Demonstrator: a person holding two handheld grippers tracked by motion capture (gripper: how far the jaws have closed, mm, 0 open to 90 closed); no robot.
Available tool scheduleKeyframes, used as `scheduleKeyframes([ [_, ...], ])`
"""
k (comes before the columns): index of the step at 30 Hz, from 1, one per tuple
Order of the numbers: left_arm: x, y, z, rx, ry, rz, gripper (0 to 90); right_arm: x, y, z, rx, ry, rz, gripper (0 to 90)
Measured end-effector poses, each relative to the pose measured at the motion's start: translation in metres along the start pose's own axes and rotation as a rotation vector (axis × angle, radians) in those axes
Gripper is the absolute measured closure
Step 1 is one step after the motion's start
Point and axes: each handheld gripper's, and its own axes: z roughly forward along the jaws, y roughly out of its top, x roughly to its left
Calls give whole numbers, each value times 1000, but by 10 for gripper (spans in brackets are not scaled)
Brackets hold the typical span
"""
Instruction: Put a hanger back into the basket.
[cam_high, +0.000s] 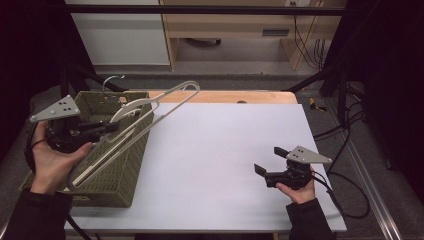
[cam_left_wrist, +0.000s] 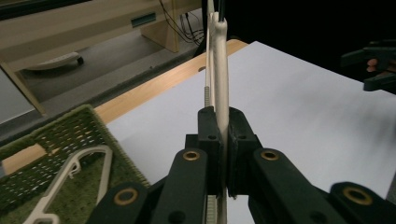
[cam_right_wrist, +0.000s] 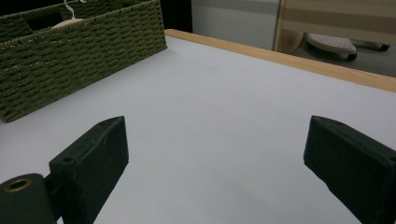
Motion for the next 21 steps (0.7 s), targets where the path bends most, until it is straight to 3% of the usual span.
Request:
scheduleKeyframes([
  [8, 39, -14, -5, 38, 57, -29, 865, 0, 0, -1, -2, -1, 1, 64],
  [11, 47, -19, -6, 48, 76, -34, 865, 0, 0, 0, -3, 3, 2, 61],
  [14, 65, -31, -9, 60, 96, -48, 865, 0, 0, 0, 0, 2, 0, 59],
  [21, 87, -48, -16, 79, 130, -68, 865, 0, 0, 1, 0, 2, 3, 59],
])
